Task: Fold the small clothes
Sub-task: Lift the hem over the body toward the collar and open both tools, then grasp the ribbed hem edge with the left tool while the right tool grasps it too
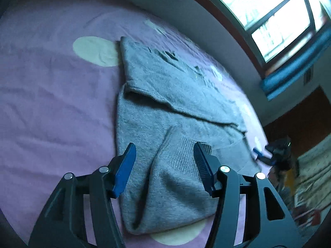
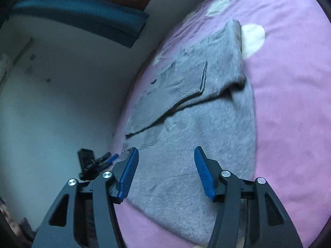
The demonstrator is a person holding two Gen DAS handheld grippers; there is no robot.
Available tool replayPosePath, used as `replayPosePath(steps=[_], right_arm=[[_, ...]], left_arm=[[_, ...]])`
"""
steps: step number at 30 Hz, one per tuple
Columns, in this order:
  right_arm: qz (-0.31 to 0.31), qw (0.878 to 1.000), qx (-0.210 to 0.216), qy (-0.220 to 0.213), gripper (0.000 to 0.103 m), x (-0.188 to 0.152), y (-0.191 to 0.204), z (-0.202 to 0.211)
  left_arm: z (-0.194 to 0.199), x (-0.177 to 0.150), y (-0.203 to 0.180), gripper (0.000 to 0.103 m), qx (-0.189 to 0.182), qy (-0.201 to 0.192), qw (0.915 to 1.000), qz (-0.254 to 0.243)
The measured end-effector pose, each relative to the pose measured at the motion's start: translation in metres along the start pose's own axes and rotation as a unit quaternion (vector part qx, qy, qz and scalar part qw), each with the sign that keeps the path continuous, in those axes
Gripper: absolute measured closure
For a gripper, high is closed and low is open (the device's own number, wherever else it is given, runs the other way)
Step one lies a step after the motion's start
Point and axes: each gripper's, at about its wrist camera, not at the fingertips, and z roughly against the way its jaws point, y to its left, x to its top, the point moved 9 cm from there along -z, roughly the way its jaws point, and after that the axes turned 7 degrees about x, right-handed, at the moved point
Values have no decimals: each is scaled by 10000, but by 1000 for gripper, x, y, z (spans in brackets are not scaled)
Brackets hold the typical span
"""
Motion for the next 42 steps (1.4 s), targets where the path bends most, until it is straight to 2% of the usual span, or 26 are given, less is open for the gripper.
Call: replayPosePath(steps=[2,5,10,16,19,23,26,29,33,37,40,41,42], right_arm=[[53,9998,-195,80,47,3,-4,-6],[162,9988,-443,125,47,7,-10,-12],[236,9984,-480,199,47,4,-14,-7],[397,9974,-560,240,47,4,-12,-8],[469,9969,-593,222,47,4,-11,-1],[441,9969,-613,220,47,5,-14,-2],[517,9965,-588,309,47,2,-11,-4],[722,9940,-732,381,47,0,-8,-5],[850,9917,-882,381,48,3,-8,-6],[668,9916,-1101,144,48,16,-21,1],[588,9937,-926,219,48,14,-23,-1],[664,9932,-921,269,51,12,-21,-2],[737,9926,-904,348,60,10,-18,-4]], left_arm=[[-9,-2,-7,47,59,116,9994,-325],[-18,-1,-11,47,248,123,9981,-550],[-27,6,-11,46,244,156,9979,-577],[-42,10,-20,47,333,328,9943,-955],[-47,7,-30,48,351,432,9891,-1361],[-55,0,-37,58,340,659,9814,-1772],[-59,0,-34,70,400,650,9803,-1819],[-58,0,-34,77,463,619,9789,-1891],[-59,0,-34,77,530,594,9777,-1945],[-59,1,-33,77,493,589,9793,-1875],[-60,2,-32,77,474,586,9802,-1832],[-60,2,-32,77,490,571,9799,-1850],[-60,2,-33,77,511,562,9794,-1873]])
